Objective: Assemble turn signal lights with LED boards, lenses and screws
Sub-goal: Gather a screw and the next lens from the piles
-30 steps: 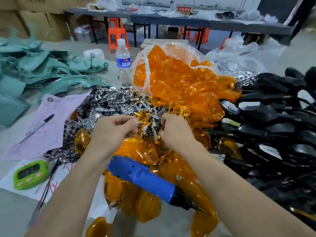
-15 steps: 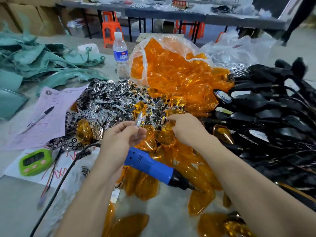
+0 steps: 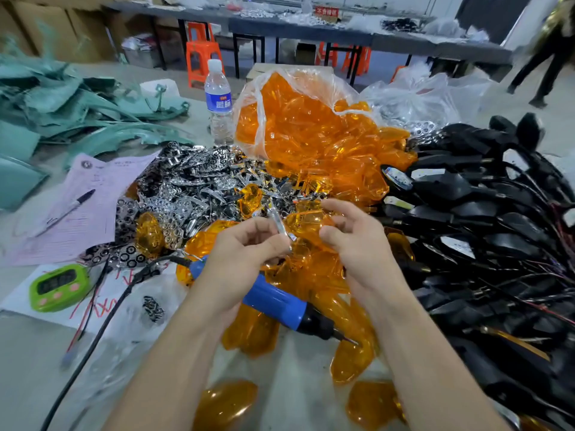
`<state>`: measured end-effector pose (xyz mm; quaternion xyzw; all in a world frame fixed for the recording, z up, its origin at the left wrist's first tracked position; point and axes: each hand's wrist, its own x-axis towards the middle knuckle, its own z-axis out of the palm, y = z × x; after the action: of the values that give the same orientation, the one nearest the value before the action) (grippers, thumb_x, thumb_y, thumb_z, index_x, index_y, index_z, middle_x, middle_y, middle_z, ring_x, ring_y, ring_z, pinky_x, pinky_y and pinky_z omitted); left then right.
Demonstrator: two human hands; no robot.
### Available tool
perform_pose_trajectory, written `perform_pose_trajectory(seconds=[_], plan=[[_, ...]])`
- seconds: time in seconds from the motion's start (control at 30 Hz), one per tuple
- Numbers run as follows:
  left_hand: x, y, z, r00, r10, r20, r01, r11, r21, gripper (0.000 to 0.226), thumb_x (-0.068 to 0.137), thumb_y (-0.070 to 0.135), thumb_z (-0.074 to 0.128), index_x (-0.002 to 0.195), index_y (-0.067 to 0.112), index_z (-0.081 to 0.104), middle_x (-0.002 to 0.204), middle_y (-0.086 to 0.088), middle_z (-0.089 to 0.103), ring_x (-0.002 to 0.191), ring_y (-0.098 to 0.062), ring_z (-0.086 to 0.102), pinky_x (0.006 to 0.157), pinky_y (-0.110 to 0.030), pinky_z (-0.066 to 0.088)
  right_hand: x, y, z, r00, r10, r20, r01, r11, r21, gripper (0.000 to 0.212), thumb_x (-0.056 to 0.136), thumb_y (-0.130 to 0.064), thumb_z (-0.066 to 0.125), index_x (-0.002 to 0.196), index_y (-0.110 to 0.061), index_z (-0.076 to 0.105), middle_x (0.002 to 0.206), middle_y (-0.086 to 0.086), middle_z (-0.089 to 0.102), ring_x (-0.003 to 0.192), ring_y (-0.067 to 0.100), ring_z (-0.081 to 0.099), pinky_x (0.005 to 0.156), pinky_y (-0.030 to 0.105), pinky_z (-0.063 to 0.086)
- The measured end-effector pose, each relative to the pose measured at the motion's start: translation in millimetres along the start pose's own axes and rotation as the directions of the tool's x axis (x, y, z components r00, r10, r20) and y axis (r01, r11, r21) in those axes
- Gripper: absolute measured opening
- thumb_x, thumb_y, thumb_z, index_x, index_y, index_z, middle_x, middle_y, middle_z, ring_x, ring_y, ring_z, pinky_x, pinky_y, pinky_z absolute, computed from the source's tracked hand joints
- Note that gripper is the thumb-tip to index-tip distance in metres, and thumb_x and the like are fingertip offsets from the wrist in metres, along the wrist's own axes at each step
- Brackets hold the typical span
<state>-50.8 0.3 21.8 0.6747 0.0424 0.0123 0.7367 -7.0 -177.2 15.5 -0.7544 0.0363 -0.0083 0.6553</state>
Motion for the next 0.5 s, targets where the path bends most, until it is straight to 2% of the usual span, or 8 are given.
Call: perform_pose_trajectory(seconds=[0.07,0.13,0.17,0.23,0.3,0.4,0.5], plan=[[-3.5,0.3,10.4,0.997,-0.043,0.067,0.052,0.987,-0.154,0.010,0.073,0.014,0.080,0.072,0.020,0.072,0.080,-0.007,0.072,0.071,-0.016,0.069,0.069,-0.025,0.058,-21.7,7.0,2.9,0.993,0.115,-0.004,-0.107,0.937,0.332,0.042,0.095,0.003,0.064,0.114,-0.033,0.073,0.098,-0.002,0.074,0.089,0.007,0.072,0.077,0.033,0.061],[-8.2,-1.6,18.7,0.991,-0.062,0.121,0.090,0.966,-0.242,0.008,0.070,0.013,0.079,0.075,0.014,0.072,0.080,-0.011,0.074,0.070,-0.018,0.070,0.065,-0.024,0.059,-38.2,13.4,5.4,0.968,0.234,0.092,-0.236,0.718,0.654,0.038,0.095,0.011,0.057,0.117,-0.017,0.070,0.096,0.009,0.074,0.082,0.019,0.074,0.073,0.037,0.063],[-10.2,-3.1,22.3,0.990,-0.065,0.127,0.095,0.966,-0.240,0.007,0.069,0.012,0.079,0.072,0.015,0.073,0.078,-0.011,0.074,0.068,-0.017,0.070,0.063,-0.024,0.059,-45.2,15.7,6.6,0.955,0.260,0.142,-0.277,0.621,0.733,0.038,0.093,0.015,0.054,0.116,-0.012,0.067,0.094,0.014,0.072,0.076,0.022,0.074,0.069,0.038,0.063],[-13.9,-5.8,29.1,0.993,-0.075,0.096,0.093,0.973,-0.209,0.011,0.070,0.009,0.080,0.066,0.017,0.075,0.073,-0.011,0.072,0.062,-0.016,0.067,0.061,-0.024,0.058,-56.3,19.2,10.1,0.942,0.265,0.205,-0.316,0.500,0.806,0.039,0.088,0.021,0.050,0.111,-0.009,0.061,0.088,0.018,0.066,0.069,0.024,0.071,0.068,0.039,0.064],[-15.8,-10.4,33.6,0.996,-0.082,0.030,0.085,0.986,-0.143,0.022,0.074,0.001,0.082,0.062,0.018,0.076,0.070,-0.011,0.071,0.061,-0.017,0.064,0.062,-0.025,0.056,-63.4,21.5,12.3,0.941,0.250,0.227,-0.322,0.470,0.821,0.041,0.087,0.023,0.047,0.108,-0.010,0.060,0.089,0.020,0.060,0.073,0.027,0.069,0.073,0.040,0.063],[-18.0,-16.4,35.9,0.998,-0.047,-0.029,0.048,0.998,0.050,0.020,0.075,0.004,0.086,0.064,0.019,0.078,0.064,-0.004,0.064,0.061,-0.012,0.054,0.058,-0.016,0.045,-67.6,23.6,9.6,0.945,0.249,0.213,-0.316,0.518,0.795,0.051,0.088,0.024,0.044,0.122,-0.007,0.065,0.108,0.021,0.056,0.098,0.037,0.062,0.087,0.045,0.060],[-21.4,-17.0,34.3,1.000,-0.021,-0.021,0.024,0.987,0.156,0.017,0.074,0.012,0.089,0.067,0.024,0.079,0.061,0.002,0.055,0.060,-0.010,0.046,0.054,-0.014,0.039,-70.1,21.4,4.9,0.946,0.222,0.237,-0.321,0.536,0.781,0.045,0.083,0.013,0.057,0.117,-0.009,0.075,0.112,0.027,0.066,0.102,0.039,0.066,0.096,0.049,0.059]])
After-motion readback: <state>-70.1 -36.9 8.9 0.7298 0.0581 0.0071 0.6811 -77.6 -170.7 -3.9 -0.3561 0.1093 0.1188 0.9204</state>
